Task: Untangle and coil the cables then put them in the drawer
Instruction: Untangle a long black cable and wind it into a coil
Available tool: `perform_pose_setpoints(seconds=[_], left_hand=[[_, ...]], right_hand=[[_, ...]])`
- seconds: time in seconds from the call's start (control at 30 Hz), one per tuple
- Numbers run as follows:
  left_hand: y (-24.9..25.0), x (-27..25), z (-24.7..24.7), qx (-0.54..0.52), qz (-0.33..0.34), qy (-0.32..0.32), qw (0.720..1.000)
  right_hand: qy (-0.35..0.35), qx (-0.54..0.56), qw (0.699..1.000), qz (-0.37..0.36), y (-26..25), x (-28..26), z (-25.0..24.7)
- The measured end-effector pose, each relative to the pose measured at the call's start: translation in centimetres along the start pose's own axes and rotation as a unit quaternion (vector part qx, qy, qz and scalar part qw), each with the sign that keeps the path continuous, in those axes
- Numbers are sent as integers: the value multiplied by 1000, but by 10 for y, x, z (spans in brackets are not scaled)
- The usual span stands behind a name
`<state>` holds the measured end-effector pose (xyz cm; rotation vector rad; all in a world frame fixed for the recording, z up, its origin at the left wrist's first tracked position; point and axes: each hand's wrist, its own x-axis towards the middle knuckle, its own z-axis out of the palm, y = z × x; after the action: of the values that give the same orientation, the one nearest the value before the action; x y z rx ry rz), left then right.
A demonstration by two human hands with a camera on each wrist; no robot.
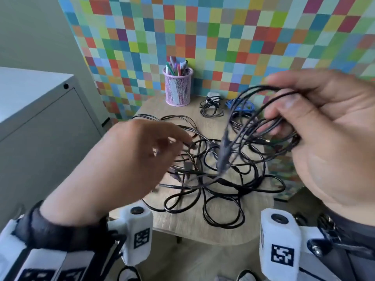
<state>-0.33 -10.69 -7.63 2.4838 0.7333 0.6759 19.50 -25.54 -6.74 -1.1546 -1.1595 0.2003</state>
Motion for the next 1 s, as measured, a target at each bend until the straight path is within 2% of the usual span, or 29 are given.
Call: perform_pose_setpoints(seconds=[0.1, 0.13, 0.2, 0.33, 0.4, 0.47, 0.5, 0.53, 0.6, 0.7, 0.8, 0.87, 0.93, 1.0], left_hand=[[-8, 4, -6, -41, -22, 170, 984], [-10, 6, -8, -38, -27, 206, 977], [-13, 8, -11, -12, -26, 226, 974], [-4, 3, -5, -7, 32, 173, 984], [11, -4, 0, -126, 53, 74, 988], [21, -9, 6, -243, 47, -39, 968], [24, -10, 10, -236, 51, -63, 968], [23, -10, 14, -192, 59, -57, 978], [19, -7, 20, -128, 49, 12, 990], [15, 0, 16, -215, 26, 91, 972], [6, 5, 6, -280, 5, 164, 946], [-4, 9, 4, -290, -5, 190, 938], [-15, 12, 2, -290, -19, 220, 931], [-22, 16, -3, -294, -28, 261, 919]], right_hand=[[45, -15, 999, 5, 0, 4, -11], [52, -17, 998, 9, 1, 5, -13], [59, -13, 998, 20, 1, 5, -13], [40, -6, 998, 44, 5, 2, -1], [23, -4, 999, 49, 5, -1, 8], [14, -2, 999, 49, 3, -4, 17], [10, -7, 999, 49, 2, -5, 20], [7, -14, 999, 49, 1, -6, 22], [0, -38, 998, 43, 0, -6, 22], [0, -130, 991, 34, 3, -5, 14], [0, -247, 968, 46, 16, -3, 2], [-18, -242, 965, 96, 26, -3, -5], [-64, -200, 964, 163, 31, -3, -10], [-99, -196, 956, 193, 34, -3, -13]])
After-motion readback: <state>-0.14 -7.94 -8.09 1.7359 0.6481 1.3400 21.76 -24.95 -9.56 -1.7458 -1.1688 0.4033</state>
